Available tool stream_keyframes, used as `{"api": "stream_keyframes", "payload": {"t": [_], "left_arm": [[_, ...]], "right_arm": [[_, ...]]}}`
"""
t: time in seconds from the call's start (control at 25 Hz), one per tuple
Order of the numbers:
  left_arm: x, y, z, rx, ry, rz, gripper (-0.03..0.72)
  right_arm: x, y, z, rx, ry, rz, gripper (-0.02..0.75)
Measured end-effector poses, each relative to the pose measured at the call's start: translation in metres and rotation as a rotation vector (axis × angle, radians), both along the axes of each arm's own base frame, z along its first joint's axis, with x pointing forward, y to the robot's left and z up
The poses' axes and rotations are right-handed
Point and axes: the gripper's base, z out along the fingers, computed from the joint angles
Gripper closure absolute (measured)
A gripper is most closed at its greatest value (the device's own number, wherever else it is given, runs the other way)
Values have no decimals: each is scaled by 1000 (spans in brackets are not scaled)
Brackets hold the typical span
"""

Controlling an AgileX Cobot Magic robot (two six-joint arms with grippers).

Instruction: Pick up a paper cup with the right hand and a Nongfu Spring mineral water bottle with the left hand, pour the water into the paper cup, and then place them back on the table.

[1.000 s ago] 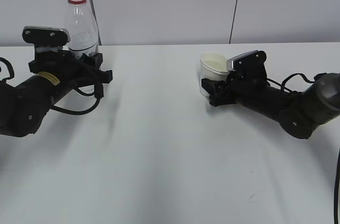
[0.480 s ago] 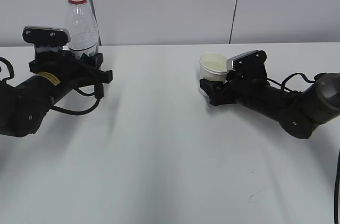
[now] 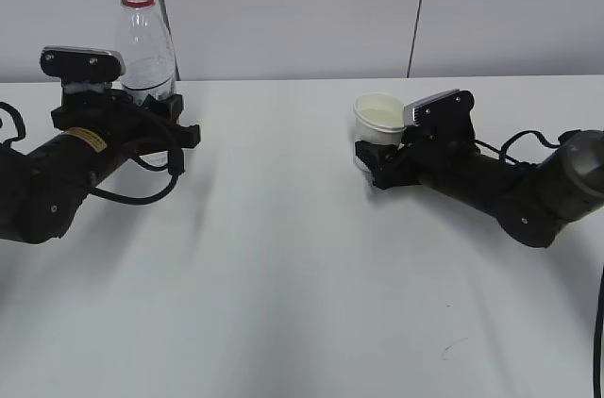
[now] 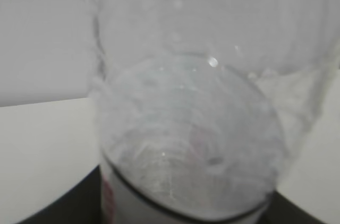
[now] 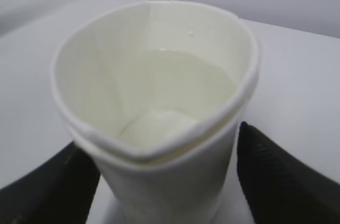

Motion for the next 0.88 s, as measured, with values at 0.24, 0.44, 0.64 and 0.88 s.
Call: {"api": "stream_keyframes", "payload": {"t": [0.24,0.44,0.64,0.88], "left_arm": [[0,0,0,0,0,0,369],[0,0,0,0,0,0,369],[0,0,0,0,0,-1,369],[0,0,0,0,-1,-1,369]], "right_arm": [[-8,-1,-7,-3,32,-2,145],[-10,-1,-7,-3,37,-1,144],[-18,-3,-3,4,48,-16,145],[-28,-5,4,20,46,-32,146]]}}
